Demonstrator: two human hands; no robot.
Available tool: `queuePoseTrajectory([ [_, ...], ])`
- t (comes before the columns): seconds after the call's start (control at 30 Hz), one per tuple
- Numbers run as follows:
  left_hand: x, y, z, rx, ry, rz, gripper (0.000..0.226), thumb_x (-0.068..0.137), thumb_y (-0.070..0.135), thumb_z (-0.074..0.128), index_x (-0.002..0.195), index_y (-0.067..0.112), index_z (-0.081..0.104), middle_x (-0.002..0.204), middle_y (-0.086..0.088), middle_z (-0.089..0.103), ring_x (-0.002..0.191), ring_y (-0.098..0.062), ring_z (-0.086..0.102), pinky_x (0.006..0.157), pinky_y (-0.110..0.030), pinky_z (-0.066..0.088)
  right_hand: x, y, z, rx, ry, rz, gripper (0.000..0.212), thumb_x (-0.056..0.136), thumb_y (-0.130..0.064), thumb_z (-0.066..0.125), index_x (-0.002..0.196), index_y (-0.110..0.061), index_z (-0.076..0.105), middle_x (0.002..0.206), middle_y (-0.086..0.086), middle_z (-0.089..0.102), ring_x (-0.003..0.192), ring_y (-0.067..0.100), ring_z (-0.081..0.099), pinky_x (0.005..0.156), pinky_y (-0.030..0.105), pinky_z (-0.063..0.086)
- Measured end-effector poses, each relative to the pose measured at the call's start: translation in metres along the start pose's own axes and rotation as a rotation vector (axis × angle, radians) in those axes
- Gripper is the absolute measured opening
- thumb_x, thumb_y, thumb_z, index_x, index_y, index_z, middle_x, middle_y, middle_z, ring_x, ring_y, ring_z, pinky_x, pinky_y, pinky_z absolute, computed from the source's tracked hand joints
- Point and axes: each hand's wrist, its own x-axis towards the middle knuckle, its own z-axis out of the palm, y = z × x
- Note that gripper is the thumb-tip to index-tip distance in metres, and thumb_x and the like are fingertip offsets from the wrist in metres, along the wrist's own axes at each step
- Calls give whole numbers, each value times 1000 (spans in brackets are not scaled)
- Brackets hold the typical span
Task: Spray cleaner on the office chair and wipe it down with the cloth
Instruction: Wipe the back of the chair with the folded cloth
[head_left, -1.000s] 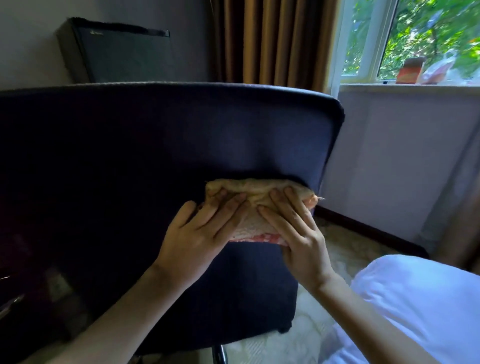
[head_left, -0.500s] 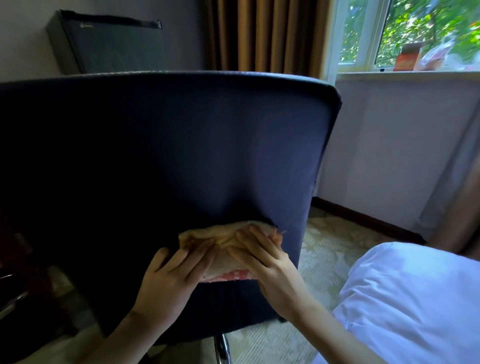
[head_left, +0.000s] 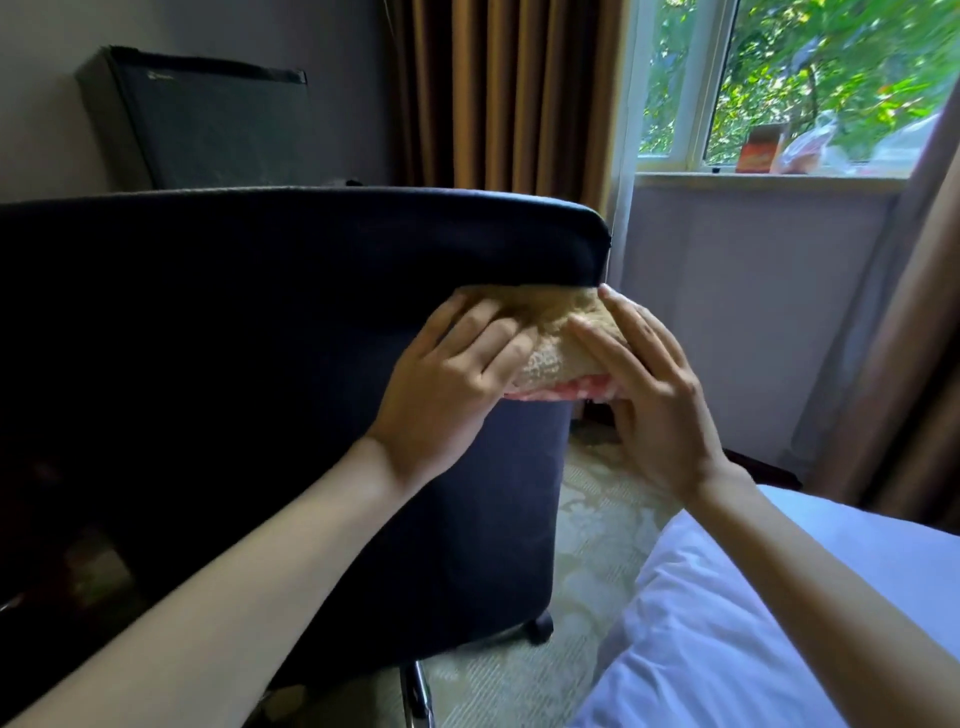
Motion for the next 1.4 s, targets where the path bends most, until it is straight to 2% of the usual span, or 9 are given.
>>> queuePoseTrajectory([
  [0.13, -22, -10, 23, -11, -60, 72, 36, 95, 0, 40, 118, 7, 66, 121, -6, 66, 120, -26, 57, 106, -40, 38, -10, 12, 36, 12, -56, -32, 46, 86, 13, 56, 130, -2, 55, 144, 21, 40, 137, 36, 33, 108, 53, 34],
  [0.37, -106, -8, 52, -19, -158, 160, 37, 92, -3, 51, 126, 7, 61, 130, -7, 60, 125, -23, 53, 106, -39, 39, -89, -15, 102, 124, -68, 131, 47, 86, 16, 47, 127, -4, 58, 142, 16, 44, 137, 35, 34, 112, 48, 32],
  [0.57, -189, -2, 66, 7, -338, 239, 43, 99, 1, 30, 131, 9, 57, 137, -6, 55, 130, -22, 47, 111, -40, 29, -173, -53, 155, 230, -240, 301, 44, 90, 10, 42, 129, -4, 55, 143, 14, 43, 138, 34, 34, 115, 44, 27],
  [0.67, -215, -1, 70, 33, -415, 268, 45, 99, 2, 23, 133, 8, 52, 139, -6, 53, 133, -22, 39, 113, -40, 21, -192, -69, 166, 256, -299, 364, 37, 102, -8, 31, 127, -4, 57, 143, 13, 44, 137, 33, 37, 117, 35, 22],
  [0.83, -249, 6, 65, 39, -530, 284, 47, 82, 11, 51, 129, 8, 53, 130, -6, 60, 127, -24, 40, 113, -40, 15, -211, -86, 168, 229, -432, 335, 44, 106, -24, 21, 128, -14, 57, 145, 6, 44, 139, 27, 34, 109, 44, 34],
  [0.97, -260, 10, 43, -26, -678, 183, 51, 66, 13, 68, 117, 9, 63, 112, -8, 67, 109, -27, 58, 109, -39, 23, -204, -103, 158, 227, -505, 231, 40, 91, -6, 35, 122, -17, 58, 137, 3, 51, 132, 25, 41, 96, 47, 45],
  [1.17, -234, -19, -20, -163, -537, -58, 43, 76, 18, 55, 118, 13, 50, 106, -6, 68, 97, -24, 65, 90, -34, 49, -127, -129, 122, 284, -314, 64, 30, 92, -2, 46, 111, -11, 67, 119, 4, 62, 113, 29, 54, 90, 44, 46],
  [1.27, -197, -49, -62, -103, -390, -124, 37, 83, 17, 47, 118, 8, 53, 108, -12, 66, 100, -28, 56, 90, -36, 42, -61, -143, 102, 253, -153, 3, 42, 76, 13, 54, 108, -9, 70, 114, 10, 65, 109, 34, 57, 85, 49, 48],
  [1.4, -141, -90, -117, 66, -171, -187, 29, 90, 5, 54, 118, 1, 59, 116, -19, 62, 107, -35, 52, 93, -43, 42, 30, -165, 71, 187, 47, -141, 39, 80, 16, 56, 109, -7, 71, 114, 13, 65, 108, 35, 57, 84, 47, 49],
])
